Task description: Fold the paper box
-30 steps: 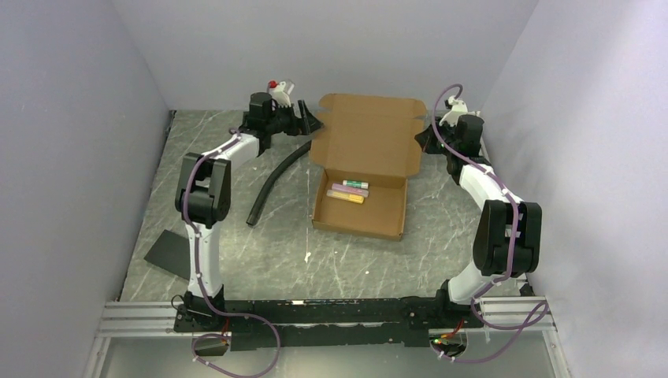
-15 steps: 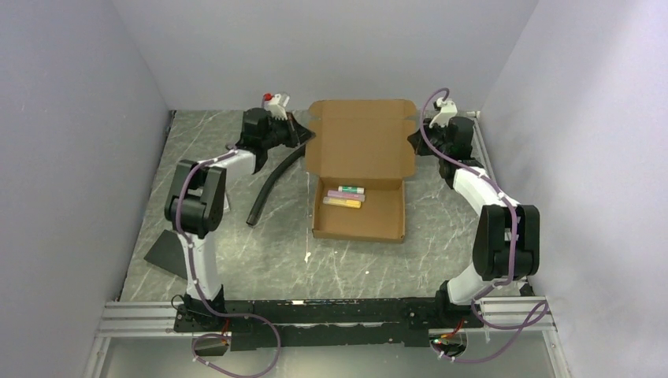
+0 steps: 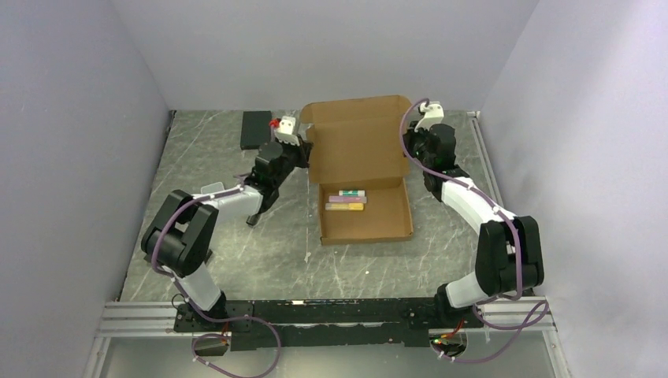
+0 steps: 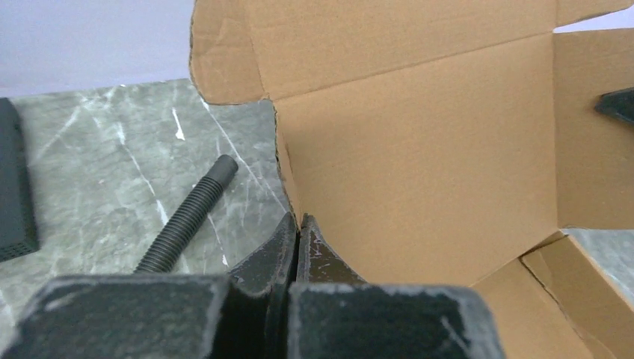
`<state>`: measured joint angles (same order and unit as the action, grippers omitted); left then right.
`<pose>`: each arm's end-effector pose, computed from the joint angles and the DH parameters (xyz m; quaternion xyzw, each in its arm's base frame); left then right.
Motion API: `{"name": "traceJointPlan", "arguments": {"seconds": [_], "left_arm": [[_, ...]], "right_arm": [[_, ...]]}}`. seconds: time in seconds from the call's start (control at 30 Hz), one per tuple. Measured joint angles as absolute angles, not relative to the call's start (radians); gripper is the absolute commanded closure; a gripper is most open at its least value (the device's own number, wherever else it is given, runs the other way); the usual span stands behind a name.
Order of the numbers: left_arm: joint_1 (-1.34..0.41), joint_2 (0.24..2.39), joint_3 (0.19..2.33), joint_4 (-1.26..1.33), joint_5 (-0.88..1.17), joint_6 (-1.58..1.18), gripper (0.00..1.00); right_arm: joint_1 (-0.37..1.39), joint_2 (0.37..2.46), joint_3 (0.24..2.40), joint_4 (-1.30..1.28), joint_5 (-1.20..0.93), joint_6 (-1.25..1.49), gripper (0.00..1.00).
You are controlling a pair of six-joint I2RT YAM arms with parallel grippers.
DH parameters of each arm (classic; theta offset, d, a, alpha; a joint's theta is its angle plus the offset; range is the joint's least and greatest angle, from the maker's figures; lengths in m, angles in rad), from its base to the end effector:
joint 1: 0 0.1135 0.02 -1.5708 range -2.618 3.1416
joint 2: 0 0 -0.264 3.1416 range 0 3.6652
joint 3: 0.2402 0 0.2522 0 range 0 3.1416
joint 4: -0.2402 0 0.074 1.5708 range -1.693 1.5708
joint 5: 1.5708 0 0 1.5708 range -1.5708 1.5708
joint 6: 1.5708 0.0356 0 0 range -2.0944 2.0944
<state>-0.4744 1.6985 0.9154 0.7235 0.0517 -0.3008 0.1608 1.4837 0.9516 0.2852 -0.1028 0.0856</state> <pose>0.3362 -0.1747 0.2385 0.0807 0.7233 -0.2765 0.6275 0.3396 0.0588 0.2772 -0.0612 0.7860 0.1157 0.6042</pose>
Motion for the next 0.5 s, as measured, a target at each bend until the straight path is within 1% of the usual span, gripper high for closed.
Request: {"name": "traceJointPlan", "arguments": {"seconds": [0.17,0.3,0.43,0.5], "left_arm": [[-0.585,1.674,0.9,0.733,-0.199,-0.236,1.0],[-0.667,1.673,0.9,0.746,-0.394,-0.194,1.0],[-0.722,1.673,0.9,0.777,-0.515,-0.143,1.0],[-0.746,1.682,0.9,0.838,-0.568,-0.089,1.0]], "right_arm": [[0.216,1.434,0.879,0.361,0.02,0.086,1.0],[0.235,1.4,0.83,0.416,0.06,0.097,1.0],[0.239,1.378,0.771,0.492,0.071,0.098,1.0],[0.24,1.37,0.738,0.545,0.072,0.098,1.0]]}}
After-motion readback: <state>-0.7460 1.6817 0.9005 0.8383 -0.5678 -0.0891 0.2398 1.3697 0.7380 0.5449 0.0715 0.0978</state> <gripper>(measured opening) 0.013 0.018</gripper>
